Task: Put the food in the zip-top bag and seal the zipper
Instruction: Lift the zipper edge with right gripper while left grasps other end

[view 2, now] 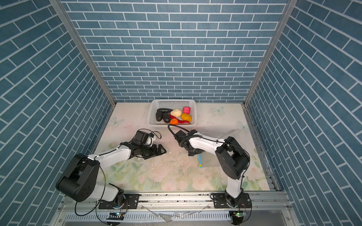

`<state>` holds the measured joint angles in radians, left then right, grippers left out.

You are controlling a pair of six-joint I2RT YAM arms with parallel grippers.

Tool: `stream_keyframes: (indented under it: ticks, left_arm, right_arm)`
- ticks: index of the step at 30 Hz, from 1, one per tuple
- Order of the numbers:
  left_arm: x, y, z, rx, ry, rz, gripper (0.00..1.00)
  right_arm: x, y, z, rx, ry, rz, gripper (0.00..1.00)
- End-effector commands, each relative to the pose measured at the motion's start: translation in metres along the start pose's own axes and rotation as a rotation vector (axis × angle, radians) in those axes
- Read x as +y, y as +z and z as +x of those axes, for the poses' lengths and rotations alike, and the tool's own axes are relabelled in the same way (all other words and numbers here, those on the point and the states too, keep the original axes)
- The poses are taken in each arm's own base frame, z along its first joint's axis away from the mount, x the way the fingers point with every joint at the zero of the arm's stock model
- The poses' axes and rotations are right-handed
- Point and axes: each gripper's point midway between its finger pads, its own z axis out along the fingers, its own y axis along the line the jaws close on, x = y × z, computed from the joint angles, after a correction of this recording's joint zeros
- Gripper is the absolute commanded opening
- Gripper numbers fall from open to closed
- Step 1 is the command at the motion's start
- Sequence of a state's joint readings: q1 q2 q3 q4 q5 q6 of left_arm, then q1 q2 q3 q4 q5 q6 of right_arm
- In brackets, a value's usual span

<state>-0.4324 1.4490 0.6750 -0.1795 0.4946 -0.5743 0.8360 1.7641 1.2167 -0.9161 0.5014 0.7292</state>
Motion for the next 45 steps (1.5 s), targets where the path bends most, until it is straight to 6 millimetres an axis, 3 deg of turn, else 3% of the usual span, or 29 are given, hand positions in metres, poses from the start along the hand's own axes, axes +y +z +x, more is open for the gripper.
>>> stream_keyframes:
  ticks: [1,6,15,21,25,36,41,45]
  left_arm:
    - [-0.035,-0.002,-0.015,-0.022,0.061,0.057,0.98]
    - [-0.090,0.010,-0.024,-0.001,0.159,0.141,0.96]
    - [-0.216,0.027,-0.041,0.037,0.388,0.355,0.88]
    - [-0.268,0.041,-0.040,0.067,0.477,0.473,0.80]
    - [-0.284,0.054,-0.034,0.098,0.524,0.491,0.74]
    - [-0.297,0.078,-0.038,0.123,0.547,0.504,0.65]
    - [-0.296,0.086,-0.041,0.131,0.555,0.486,0.48]
    - [-0.291,0.089,-0.042,0.129,0.561,0.461,0.39]
  right_arm:
    - [-0.019,-0.010,-0.001,-0.005,0.101,-0.051,0.00]
    - [-0.040,-0.029,-0.010,-0.032,0.166,-0.131,0.00]
    - [-0.072,-0.059,-0.026,-0.082,0.254,-0.301,0.00]
    - [-0.084,-0.070,-0.028,-0.113,0.292,-0.384,0.00]
    - [-0.083,-0.075,-0.030,-0.121,0.303,-0.441,0.00]
    - [-0.080,-0.080,-0.032,-0.116,0.323,-0.519,0.00]
    - [-0.080,-0.081,-0.031,-0.114,0.325,-0.521,0.00]
    - [-0.082,-0.083,-0.030,-0.118,0.325,-0.517,0.00]
